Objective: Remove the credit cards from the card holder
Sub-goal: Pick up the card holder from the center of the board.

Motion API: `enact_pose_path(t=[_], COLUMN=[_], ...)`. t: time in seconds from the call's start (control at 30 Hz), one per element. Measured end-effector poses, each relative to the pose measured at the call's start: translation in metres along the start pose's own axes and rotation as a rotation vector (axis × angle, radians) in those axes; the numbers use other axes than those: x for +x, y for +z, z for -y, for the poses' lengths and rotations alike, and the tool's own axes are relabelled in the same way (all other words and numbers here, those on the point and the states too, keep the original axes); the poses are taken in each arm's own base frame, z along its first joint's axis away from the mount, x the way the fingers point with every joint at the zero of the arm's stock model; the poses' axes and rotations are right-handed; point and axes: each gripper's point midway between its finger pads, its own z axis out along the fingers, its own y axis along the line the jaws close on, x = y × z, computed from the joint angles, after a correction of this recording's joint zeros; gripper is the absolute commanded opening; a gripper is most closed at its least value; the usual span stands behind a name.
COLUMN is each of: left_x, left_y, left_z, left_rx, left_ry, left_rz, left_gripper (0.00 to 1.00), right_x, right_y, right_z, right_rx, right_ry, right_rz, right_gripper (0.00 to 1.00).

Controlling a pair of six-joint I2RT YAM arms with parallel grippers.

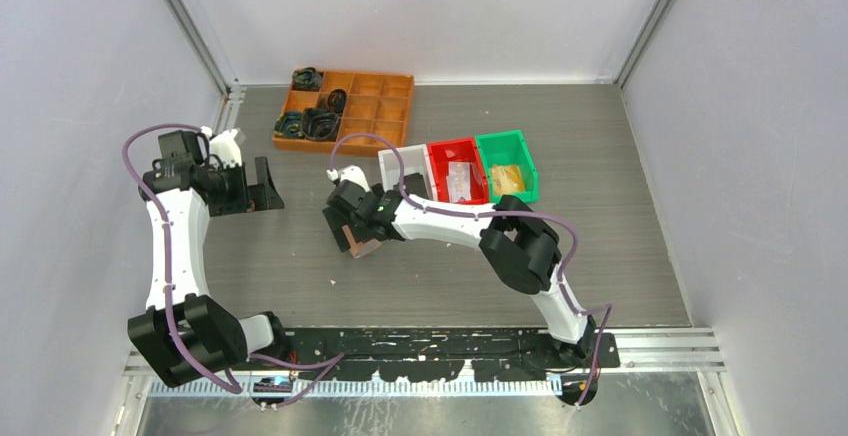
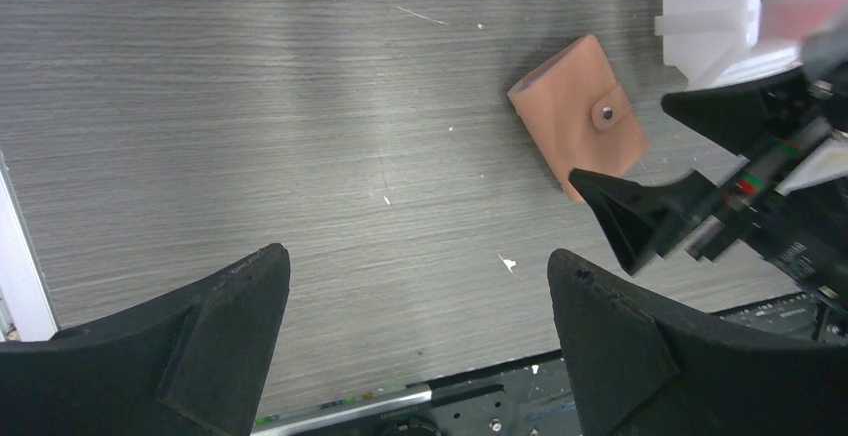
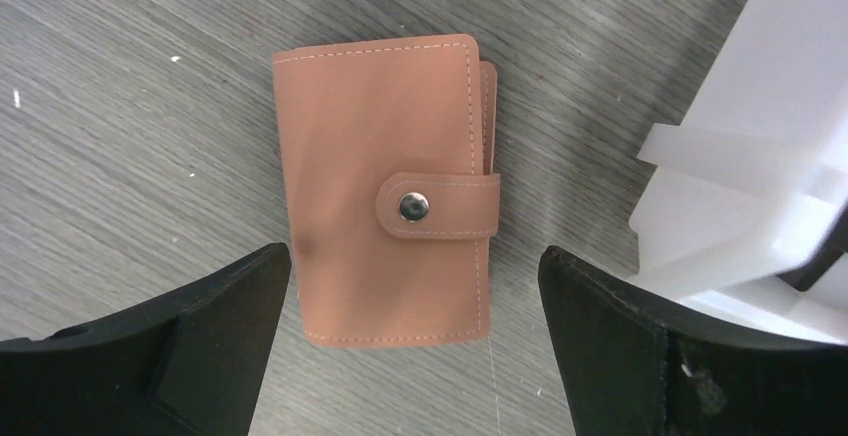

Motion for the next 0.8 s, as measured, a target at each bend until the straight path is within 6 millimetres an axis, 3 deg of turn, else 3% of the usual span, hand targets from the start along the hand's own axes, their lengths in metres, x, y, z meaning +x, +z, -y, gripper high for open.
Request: enact_pose_path(t=[0.3,0.5,0.67,0.8], left_x=[0.001,0.003,0.004,0.004], left_y=[-0.004,-0.004,-0.004,-0.004], left_z=[0.009,0.011,0.012,0.014], left_rx=[0.037,0.049,0.056,0.060], left_ry=[-0.009,-0.014,-0.018,-0.034], left_rz=[-0.006,-0.014,-0.016,-0.016], left_gripper=[1.00,1.00,1.00,1.00], right_x=[0.021,0.021,0.023,0.022], right_y=[0.022,0.023,0.022,0.021], right_z=[-0.003,-0.009,-0.013,-0.016], right_rx=[0.002,-0.003,0.003,0.004], right_ry=[-0.035,-0.053,-0.084,-0.100], right_rz=[-0.055,-0.050,-0.040,-0.011], right_gripper=[0.99,0.99,0.79,0.69])
